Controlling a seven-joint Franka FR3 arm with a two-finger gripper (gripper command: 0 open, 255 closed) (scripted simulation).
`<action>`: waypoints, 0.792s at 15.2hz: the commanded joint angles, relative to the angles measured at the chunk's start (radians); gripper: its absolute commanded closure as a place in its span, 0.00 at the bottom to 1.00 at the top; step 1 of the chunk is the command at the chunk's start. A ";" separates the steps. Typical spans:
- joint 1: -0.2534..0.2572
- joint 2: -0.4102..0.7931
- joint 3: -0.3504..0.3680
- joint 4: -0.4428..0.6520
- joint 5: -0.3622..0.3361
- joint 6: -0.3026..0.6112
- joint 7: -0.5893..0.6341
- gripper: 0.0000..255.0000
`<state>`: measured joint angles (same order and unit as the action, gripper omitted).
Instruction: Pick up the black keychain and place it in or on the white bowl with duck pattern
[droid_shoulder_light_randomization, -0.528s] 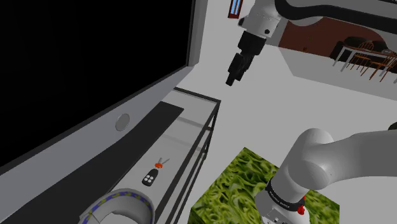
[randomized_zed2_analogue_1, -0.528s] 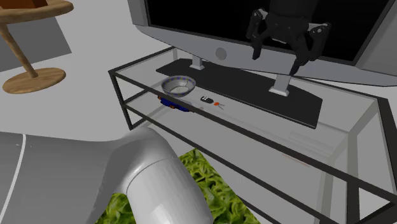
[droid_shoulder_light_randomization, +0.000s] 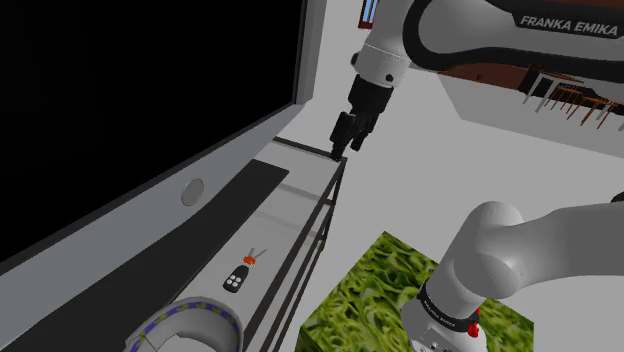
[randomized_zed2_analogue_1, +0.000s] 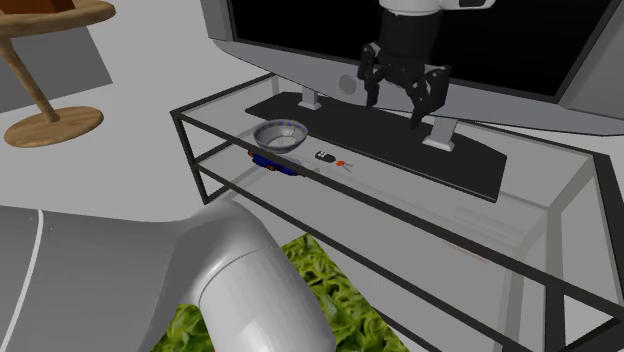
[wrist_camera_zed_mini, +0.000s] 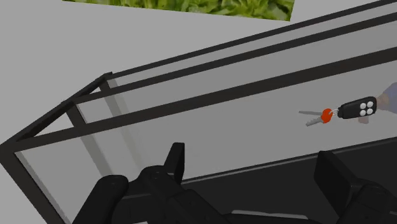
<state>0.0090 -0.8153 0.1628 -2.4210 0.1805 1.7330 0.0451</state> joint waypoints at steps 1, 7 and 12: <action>0.006 0.011 0.048 -0.024 0.024 0.035 0.058 0.00; 0.018 0.103 0.204 -0.058 0.090 0.158 0.232 0.00; 0.010 0.227 0.340 -0.045 0.120 0.268 0.383 0.00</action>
<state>0.0231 -0.6171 0.4759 -2.4741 0.2974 1.9793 0.3943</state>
